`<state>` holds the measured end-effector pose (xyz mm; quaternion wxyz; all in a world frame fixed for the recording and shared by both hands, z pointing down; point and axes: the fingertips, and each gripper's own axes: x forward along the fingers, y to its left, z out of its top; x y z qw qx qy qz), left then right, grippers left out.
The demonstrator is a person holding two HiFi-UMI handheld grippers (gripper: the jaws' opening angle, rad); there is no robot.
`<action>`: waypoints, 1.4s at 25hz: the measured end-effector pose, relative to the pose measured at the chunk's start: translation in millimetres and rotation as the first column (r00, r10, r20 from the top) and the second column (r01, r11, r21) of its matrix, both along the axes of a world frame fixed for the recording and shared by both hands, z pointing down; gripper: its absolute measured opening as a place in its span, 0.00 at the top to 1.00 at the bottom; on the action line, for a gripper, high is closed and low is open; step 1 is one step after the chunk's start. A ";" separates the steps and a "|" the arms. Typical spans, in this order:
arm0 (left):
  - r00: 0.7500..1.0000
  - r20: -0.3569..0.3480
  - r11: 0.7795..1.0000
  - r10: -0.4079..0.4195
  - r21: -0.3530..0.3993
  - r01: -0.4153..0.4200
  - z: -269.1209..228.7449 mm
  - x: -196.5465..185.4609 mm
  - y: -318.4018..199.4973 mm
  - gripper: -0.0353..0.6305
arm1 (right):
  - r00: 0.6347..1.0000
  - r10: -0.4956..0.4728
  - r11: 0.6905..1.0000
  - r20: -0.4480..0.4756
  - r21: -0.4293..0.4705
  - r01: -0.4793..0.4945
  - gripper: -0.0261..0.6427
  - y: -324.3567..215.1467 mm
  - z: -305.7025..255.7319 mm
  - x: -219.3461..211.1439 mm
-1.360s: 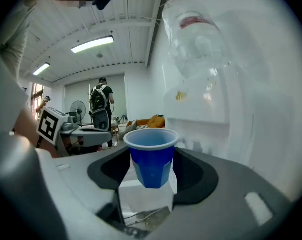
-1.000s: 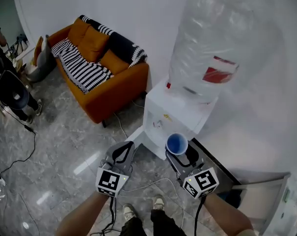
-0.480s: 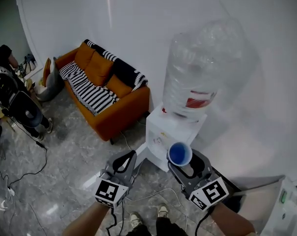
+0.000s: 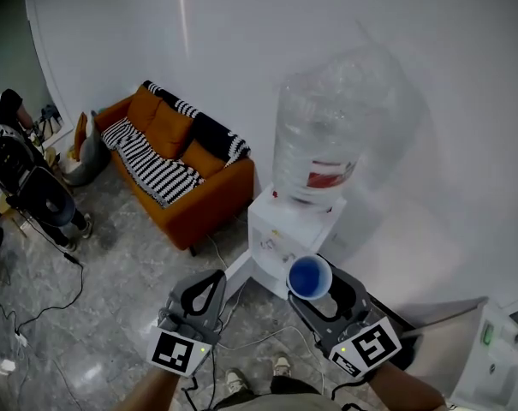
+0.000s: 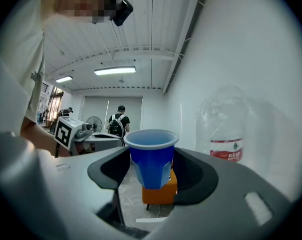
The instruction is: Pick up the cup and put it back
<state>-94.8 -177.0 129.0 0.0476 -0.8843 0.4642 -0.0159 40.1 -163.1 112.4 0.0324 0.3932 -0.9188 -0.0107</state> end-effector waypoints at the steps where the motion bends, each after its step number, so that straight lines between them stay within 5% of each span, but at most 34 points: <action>1: 1.000 -0.008 1.000 0.000 -0.006 0.000 -2.7 0.5 6.0 0.94 | 1.000 0.001 1.000 0.009 -0.002 -0.001 0.55 4.7 -2.9 0.4; 7: 0.999 -0.053 1.000 -0.006 -0.015 0.006 -10.4 -8.6 26.8 0.94 | 1.000 0.004 1.000 0.026 -0.023 -0.004 0.55 19.1 -3.2 4.4; 15: 1.000 -0.025 1.000 -0.003 0.000 0.003 -8.1 -6.8 21.3 0.94 | 0.998 0.054 0.998 0.044 -0.042 -0.052 0.55 5.5 3.3 19.0; 35: 0.998 -0.056 0.999 -0.009 -0.035 0.007 3.4 37.4 -90.3 0.94 | 0.966 0.257 0.966 0.037 -0.051 -0.255 0.55 -165.5 69.4 83.4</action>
